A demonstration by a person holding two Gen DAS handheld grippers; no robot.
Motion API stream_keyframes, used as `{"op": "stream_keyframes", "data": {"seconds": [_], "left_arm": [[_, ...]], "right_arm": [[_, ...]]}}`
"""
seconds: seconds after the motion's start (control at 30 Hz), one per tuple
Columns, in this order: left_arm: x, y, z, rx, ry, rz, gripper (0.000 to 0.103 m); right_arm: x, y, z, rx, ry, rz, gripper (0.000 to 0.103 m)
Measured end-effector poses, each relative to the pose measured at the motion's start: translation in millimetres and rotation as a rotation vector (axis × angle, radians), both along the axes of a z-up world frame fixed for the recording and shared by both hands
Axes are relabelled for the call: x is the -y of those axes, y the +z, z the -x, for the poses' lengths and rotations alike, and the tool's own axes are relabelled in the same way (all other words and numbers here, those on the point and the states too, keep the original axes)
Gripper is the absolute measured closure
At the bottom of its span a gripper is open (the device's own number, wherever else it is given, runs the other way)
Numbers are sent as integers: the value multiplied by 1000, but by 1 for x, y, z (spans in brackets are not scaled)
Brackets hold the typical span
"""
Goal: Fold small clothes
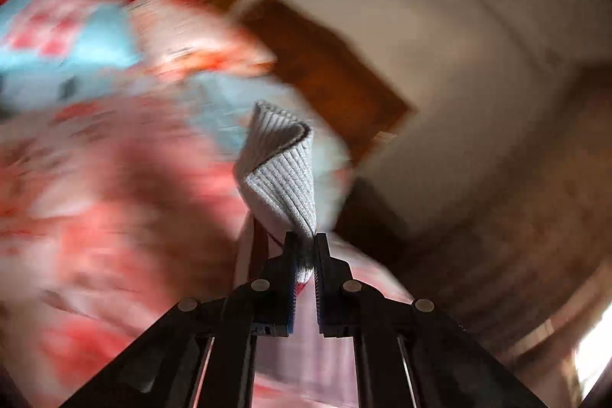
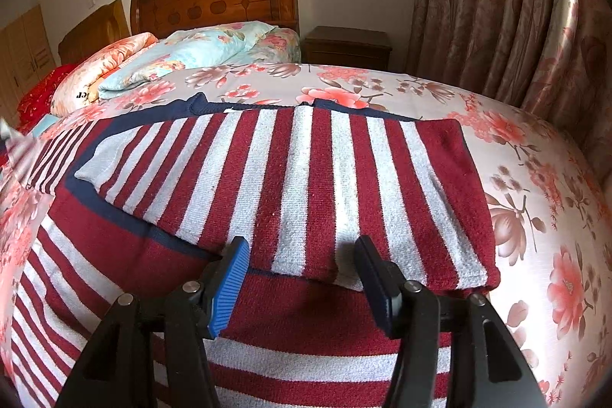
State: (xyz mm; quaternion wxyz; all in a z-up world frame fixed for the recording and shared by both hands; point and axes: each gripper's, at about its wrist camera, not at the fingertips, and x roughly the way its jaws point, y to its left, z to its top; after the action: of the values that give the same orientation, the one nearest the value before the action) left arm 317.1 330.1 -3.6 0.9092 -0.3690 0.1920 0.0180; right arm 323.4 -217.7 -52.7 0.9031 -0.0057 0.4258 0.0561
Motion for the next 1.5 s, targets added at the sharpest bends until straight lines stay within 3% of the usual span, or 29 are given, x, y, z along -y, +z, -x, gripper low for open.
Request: {"op": "stream_keyframes", "data": {"seconds": [0.1, 0.17, 0.23, 0.3, 0.33, 0.43, 0.7, 0.8, 0.83, 1.0, 1.1, 1.2, 1.37, 1.5], "left_arm": [[82, 36, -9, 102, -221, -21, 0], [154, 47, -19, 111, -406, -91, 0], [214, 41, -29, 77, -542, -158, 0], [266, 16, -41, -12, -669, -191, 0], [278, 5, -44, -49, -679, -203, 0], [284, -20, -38, -105, -627, -213, 0], [206, -55, 8, -253, -277, -321, 0], [170, -68, 17, -278, -181, -215, 0], [168, -70, 18, -278, -160, -214, 0], [181, -65, 21, -272, -121, -297, 0], [177, -65, 22, -263, -95, -277, 0], [171, -66, 22, -267, -71, -243, 0], [173, -62, 28, -228, -69, -251, 0], [176, -58, 30, -208, -77, -260, 0]], "right_arm": [[0, 0, 0, 0, 0, -2, 44], [1, 0, 0, 1, 1, -8, 44], [3, 0, 0, 2, 0, -23, 44], [6, 1, 1, 3, 1, -42, 44], [7, 1, 1, 4, 0, -51, 44], [12, 1, 1, 6, -2, -86, 44], [23, 2, 2, 11, -4, -169, 44], [27, 2, 3, 16, -7, -201, 45], [28, 2, 4, 20, -11, -213, 45], [38, 13, 16, 108, -6, -287, 47], [34, 19, 20, 133, 36, -317, 47], [17, 22, 12, 91, 85, -361, 49], [-20, 9, -16, -84, 122, -353, 54], [-25, 5, -27, -86, 102, -405, 57]]}}
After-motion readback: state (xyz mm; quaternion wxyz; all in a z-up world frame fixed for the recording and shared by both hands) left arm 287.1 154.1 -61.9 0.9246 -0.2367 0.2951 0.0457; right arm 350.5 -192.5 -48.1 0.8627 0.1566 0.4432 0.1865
